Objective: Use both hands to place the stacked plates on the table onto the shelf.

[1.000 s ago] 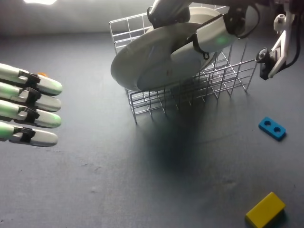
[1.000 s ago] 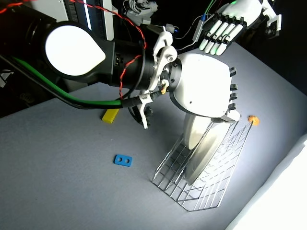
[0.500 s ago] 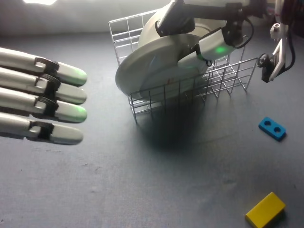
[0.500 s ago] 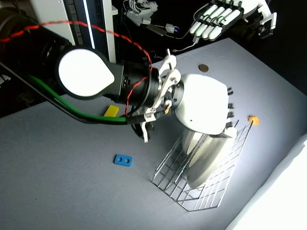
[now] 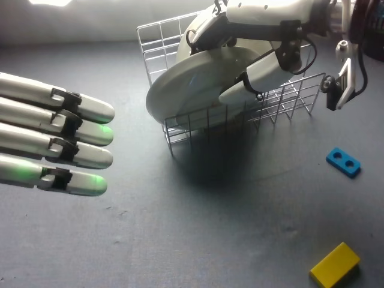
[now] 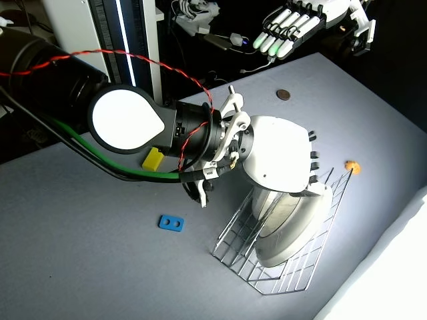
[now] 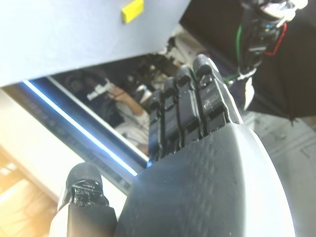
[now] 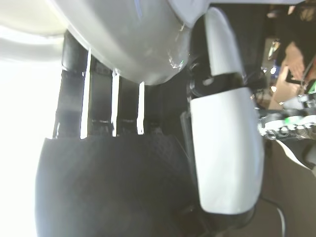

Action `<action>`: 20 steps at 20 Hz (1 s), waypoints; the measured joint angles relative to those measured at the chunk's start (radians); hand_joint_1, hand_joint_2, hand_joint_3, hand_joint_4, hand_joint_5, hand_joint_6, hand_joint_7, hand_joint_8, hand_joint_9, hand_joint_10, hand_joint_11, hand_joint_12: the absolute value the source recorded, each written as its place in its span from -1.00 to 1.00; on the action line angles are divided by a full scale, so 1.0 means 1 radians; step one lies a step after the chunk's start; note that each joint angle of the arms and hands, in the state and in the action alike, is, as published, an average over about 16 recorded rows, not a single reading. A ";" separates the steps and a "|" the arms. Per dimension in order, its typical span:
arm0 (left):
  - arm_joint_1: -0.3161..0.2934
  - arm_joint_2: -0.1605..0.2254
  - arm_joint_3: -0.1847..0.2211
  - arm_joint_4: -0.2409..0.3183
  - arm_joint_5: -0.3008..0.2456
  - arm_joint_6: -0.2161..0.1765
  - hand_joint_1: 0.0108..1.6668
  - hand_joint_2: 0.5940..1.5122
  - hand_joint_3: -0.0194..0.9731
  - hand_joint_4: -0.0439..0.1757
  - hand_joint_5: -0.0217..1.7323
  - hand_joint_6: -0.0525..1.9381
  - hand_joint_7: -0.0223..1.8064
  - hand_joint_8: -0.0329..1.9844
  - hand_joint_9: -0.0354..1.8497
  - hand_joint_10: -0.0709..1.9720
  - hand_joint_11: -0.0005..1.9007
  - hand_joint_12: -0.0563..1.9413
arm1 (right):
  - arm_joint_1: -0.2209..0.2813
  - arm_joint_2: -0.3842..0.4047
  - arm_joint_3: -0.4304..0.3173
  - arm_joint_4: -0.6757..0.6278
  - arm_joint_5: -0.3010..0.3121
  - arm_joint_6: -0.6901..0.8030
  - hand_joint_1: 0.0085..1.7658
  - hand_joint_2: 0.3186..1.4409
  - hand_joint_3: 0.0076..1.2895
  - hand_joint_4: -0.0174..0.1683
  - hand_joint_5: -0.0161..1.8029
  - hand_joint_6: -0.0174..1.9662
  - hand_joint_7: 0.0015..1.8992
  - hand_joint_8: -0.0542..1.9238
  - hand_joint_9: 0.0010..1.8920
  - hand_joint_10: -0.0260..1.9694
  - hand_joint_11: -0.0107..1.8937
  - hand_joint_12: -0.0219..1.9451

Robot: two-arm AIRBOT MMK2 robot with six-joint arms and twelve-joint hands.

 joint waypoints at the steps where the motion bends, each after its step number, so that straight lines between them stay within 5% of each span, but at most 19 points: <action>1: 0.000 0.000 0.000 0.000 0.000 0.000 -0.99 0.16 -0.94 -0.59 -0.70 -0.93 -0.72 -0.97 -0.74 -0.92 -0.86 -0.82 | -0.001 0.000 0.000 0.000 0.004 -0.003 0.19 0.28 -0.99 -0.87 -0.20 -0.29 -0.16 -0.48 -0.40 -0.14 -0.71 0.69; 10: -0.004 0.000 0.003 -0.010 0.001 0.000 -0.99 0.17 -0.94 -0.59 -0.67 -0.93 -0.70 -0.97 -0.73 -0.92 -0.85 -0.82 | 0.018 0.034 -0.019 -0.005 0.044 -0.029 0.04 0.24 -0.99 -0.87 -0.35 -0.66 -0.29 -0.79 -0.59 -0.33 -0.91 0.51; 20: -0.014 0.000 -0.005 -0.004 0.001 -0.001 -0.99 0.22 -0.95 -0.59 -0.59 -0.92 -0.61 -0.96 -0.64 -0.91 -0.79 -0.81 | 0.033 0.166 -0.153 -0.019 0.226 -0.199 -0.09 0.27 -1.00 -0.83 -0.36 -0.80 -0.32 -0.89 -0.62 -0.44 -0.96 0.36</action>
